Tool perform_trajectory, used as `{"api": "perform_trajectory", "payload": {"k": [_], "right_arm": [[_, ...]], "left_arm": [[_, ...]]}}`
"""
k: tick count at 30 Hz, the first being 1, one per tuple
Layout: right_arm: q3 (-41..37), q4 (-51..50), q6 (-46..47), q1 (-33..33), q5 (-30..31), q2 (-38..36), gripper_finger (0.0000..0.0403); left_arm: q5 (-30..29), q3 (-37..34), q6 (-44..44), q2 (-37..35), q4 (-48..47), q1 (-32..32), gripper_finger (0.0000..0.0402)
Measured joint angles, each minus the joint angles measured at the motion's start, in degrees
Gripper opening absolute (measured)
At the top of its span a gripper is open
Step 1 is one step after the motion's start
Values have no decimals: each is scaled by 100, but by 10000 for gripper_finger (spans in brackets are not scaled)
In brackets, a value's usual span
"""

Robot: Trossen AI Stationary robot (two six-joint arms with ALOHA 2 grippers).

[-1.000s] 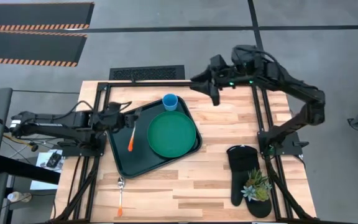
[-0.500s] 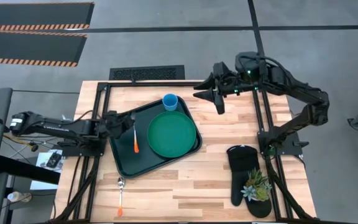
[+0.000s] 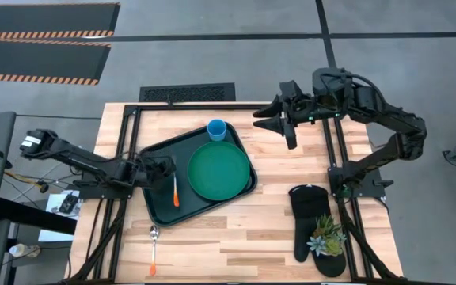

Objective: Pick and place plate/cup/fork/spoon on tray
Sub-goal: Put the orange fork on the black tray to the left of the green plate

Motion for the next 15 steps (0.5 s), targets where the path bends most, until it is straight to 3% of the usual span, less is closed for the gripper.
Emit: {"api": "perform_trajectory", "payload": {"k": [15], "right_arm": [[0, -38, 12, 517, 102, -33, 147]], "left_arm": [[72, 7, -311, 841, 659, -105, 0]]}}
